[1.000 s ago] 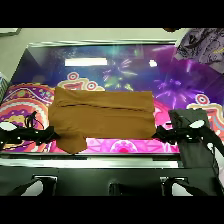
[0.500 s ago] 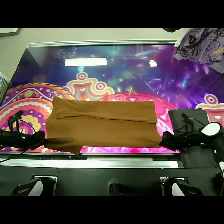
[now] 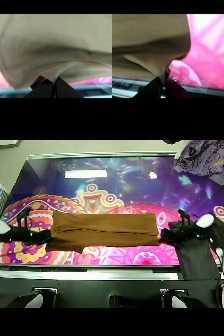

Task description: Fold the clothes and pants, and hang the long-sleeved shirts on hangers.

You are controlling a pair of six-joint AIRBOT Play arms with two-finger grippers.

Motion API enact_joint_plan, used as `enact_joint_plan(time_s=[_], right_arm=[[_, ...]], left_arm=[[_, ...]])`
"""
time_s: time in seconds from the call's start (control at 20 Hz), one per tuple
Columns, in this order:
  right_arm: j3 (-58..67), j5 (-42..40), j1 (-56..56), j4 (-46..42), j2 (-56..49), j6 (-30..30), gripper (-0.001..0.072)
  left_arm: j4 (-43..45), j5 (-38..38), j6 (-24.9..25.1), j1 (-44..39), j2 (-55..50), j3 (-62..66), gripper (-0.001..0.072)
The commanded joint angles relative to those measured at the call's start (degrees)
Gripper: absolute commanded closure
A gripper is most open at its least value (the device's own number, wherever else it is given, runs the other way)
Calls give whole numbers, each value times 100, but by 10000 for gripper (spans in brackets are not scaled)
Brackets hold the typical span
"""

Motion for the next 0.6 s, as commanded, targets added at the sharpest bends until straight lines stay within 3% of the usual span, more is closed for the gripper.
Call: enact_joint_plan(time_s=[0.0, 0.25, 0.55], right_arm=[[977, -236, 446, -295, -1110, 190, 677], [2057, -297, 509, -382, -2059, 326, 677], [2378, -669, 509, -348, -2577, 372, 677]], left_arm=[[-96, 323, 516, -37, -1182, 868, 695], [-195, 323, 809, -37, -2697, 2312, 694], [-337, 317, 894, -120, -3816, 3541, 694]])
